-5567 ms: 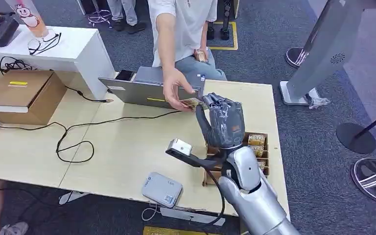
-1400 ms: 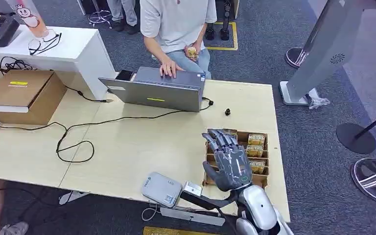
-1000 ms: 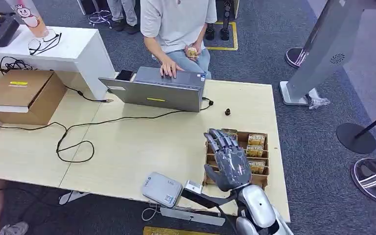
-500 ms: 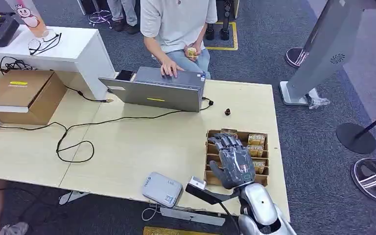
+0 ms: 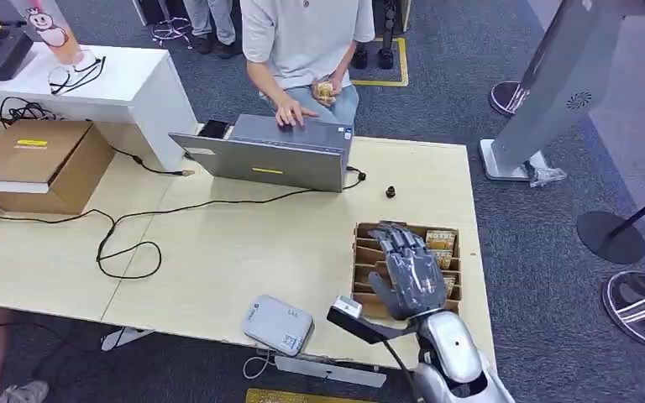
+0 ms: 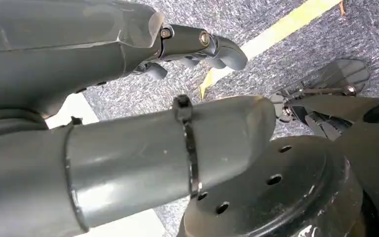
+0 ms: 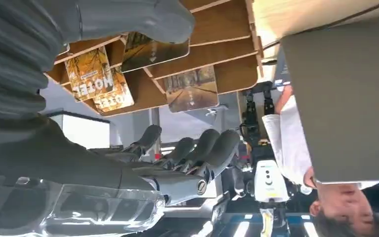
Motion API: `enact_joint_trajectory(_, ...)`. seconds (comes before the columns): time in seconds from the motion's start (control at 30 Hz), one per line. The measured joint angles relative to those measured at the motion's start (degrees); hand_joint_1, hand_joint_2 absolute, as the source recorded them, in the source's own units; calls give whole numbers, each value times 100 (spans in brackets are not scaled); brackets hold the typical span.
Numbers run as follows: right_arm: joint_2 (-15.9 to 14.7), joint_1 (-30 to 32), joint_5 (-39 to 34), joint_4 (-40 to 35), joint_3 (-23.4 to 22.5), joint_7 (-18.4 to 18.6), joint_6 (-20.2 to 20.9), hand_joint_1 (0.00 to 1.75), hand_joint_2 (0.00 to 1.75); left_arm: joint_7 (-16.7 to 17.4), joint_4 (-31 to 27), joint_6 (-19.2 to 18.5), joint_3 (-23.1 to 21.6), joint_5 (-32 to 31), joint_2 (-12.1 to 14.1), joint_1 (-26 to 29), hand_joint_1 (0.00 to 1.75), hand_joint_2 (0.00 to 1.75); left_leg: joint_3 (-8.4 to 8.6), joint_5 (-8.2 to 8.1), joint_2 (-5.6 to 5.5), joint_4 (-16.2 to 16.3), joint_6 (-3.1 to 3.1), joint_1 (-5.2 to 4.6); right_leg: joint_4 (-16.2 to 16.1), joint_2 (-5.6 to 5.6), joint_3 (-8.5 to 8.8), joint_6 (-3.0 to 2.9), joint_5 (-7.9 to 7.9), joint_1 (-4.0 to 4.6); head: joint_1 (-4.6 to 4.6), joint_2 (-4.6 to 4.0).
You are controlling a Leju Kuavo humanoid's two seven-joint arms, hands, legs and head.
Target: Pass the card to the sensor for recognition and then transmit it.
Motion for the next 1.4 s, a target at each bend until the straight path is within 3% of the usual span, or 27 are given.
enact_joint_trajectory(0.17, 0, 0, 17, 33, -37, 2, -13, 70, 175, 0, 0, 9, 35, -13, 0, -17, 0, 0, 0, 0, 0, 0, 0, 0, 0, 0, 0, 0, 0, 0, 2, 0)
enact_joint_trajectory(0.6, -2, 3, 24, 72, -142, 2, -13, 70, 175, 0, 0, 39, 135, -39, -2, -56, 0, 0, 0, 0, 0, 0, 0, 0, 0, 0, 0, 0, 0, 0, 0, 0)
enact_joint_trajectory(0.67, -2, 3, 33, 72, -144, 2, -13, 63, 175, -2, 0, 39, 135, -39, -4, -59, 0, 0, 0, 0, 0, 0, 0, 0, 0, 0, 0, 0, 0, 0, 0, 0)
enact_joint_trajectory(0.93, -11, 6, 39, 125, -170, 11, -11, 79, 175, -2, 0, 33, 173, -59, -9, -59, 0, 0, 1, 0, 0, 0, 0, 0, 0, 0, 0, 0, 0, 0, 2, 0)
enact_joint_trajectory(1.4, -44, 87, 118, 197, -216, 17, -7, 77, 175, -18, 0, -2, 212, -107, -13, -59, 0, 0, 0, 0, 0, 0, 0, 0, 0, 0, 0, 0, 0, 0, 0, 0)
